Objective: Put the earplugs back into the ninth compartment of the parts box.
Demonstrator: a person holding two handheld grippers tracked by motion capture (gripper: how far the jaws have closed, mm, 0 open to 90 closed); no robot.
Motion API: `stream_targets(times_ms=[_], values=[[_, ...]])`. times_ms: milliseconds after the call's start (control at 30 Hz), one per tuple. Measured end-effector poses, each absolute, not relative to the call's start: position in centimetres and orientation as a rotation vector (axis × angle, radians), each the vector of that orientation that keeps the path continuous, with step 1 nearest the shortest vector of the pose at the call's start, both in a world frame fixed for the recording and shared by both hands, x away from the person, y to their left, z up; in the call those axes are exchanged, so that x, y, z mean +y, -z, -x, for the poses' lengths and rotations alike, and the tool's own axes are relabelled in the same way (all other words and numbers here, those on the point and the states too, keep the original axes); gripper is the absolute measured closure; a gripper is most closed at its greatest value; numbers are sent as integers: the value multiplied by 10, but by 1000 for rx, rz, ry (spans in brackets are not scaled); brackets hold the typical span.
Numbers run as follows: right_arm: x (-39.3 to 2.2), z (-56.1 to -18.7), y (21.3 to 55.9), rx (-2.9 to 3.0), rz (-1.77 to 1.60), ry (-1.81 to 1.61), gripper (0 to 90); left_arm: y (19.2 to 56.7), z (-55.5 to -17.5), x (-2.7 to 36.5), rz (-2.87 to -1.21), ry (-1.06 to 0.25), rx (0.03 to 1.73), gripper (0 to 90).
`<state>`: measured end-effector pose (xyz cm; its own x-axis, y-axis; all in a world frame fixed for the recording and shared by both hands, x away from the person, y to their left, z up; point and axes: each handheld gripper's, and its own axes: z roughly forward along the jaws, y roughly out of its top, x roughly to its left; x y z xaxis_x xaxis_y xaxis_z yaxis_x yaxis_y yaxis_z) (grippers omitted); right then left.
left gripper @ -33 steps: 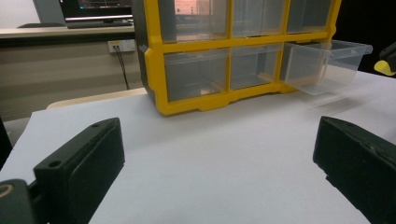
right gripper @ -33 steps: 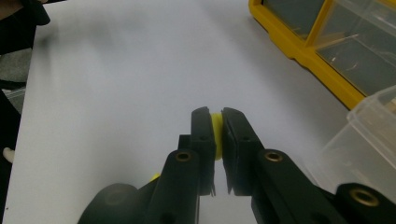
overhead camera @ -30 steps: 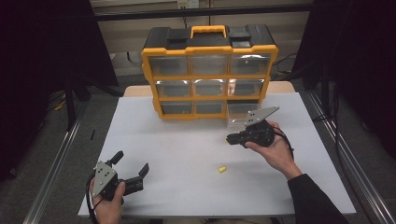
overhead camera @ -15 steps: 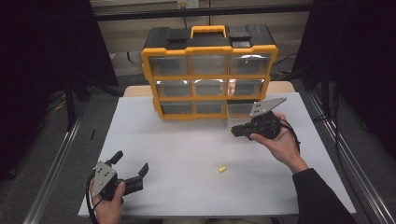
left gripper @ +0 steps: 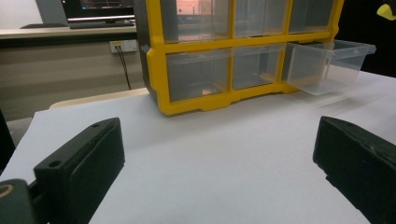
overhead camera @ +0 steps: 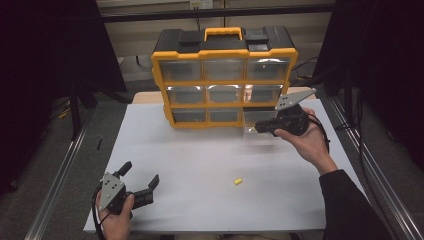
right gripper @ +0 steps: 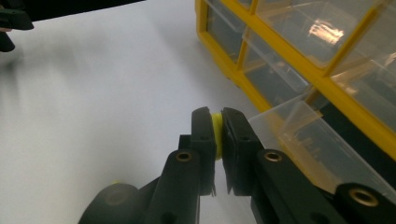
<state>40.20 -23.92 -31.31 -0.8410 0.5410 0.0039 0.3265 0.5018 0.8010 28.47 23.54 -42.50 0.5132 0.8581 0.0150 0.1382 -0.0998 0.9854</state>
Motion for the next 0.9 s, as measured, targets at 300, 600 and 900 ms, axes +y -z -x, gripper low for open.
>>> stream_targets(times_ms=[300, 600, 900], values=[[-248, -416, 300, 2494, -778, -1205, 832, 425, -285, 236, -1577, -762, 879, 21], [-250, -430, 300, 2525, -820, -1132, 832, 425, -285, 236, -1577, -763, 878, 21], [-252, -443, 304, 2549, -876, -1064, 833, 425, -285, 235, -1576, -762, 878, 21]])
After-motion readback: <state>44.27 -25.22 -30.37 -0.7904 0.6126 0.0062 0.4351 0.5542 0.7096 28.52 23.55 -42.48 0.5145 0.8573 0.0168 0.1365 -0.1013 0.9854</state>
